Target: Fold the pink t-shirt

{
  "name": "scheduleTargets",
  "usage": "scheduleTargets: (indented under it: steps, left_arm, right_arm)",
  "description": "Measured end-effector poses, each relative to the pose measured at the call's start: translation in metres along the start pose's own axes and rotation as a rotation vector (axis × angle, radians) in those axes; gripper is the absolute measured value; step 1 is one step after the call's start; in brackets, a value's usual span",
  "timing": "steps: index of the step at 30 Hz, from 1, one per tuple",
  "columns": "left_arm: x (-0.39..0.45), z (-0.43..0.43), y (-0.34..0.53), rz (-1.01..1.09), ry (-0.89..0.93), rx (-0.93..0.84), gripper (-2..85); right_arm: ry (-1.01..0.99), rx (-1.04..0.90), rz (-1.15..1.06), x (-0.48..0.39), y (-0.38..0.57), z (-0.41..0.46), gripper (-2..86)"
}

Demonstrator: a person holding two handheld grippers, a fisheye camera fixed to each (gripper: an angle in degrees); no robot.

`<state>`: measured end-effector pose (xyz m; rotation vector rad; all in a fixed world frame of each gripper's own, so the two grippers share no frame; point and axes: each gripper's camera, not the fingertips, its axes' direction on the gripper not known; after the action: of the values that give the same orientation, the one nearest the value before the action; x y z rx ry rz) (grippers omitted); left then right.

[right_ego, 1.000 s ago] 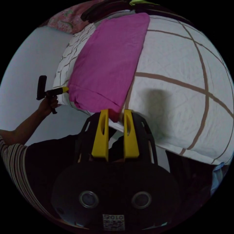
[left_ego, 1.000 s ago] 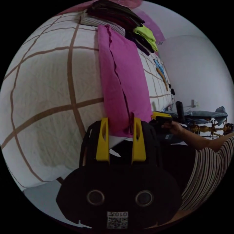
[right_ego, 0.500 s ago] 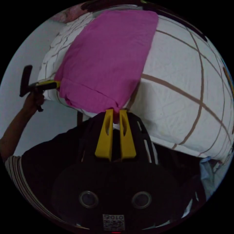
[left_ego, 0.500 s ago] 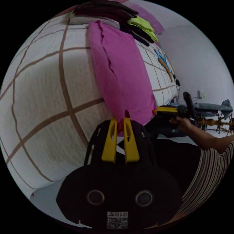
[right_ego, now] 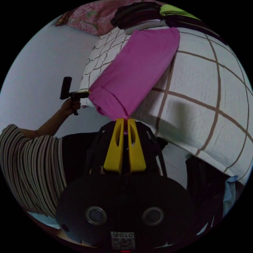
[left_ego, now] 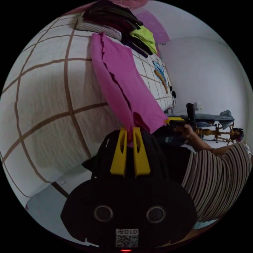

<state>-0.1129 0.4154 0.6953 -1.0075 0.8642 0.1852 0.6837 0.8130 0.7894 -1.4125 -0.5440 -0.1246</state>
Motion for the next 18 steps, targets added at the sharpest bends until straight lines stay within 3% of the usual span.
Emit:
scheduleTargets:
  steps: [9, 18]
  left_arm:
    - [-0.014, 0.023, 0.062, -0.201, 0.211, 0.014, 4.8]
    - [-0.007, -0.036, -0.052, -0.160, 0.322, 0.139, 5.9]
  right_arm:
    - [-0.088, -0.032, 0.056, 0.017, 0.017, -0.015, 4.1]
    - [-0.059, 0.106, -0.042, 0.043, -0.079, -0.108, 4.3]
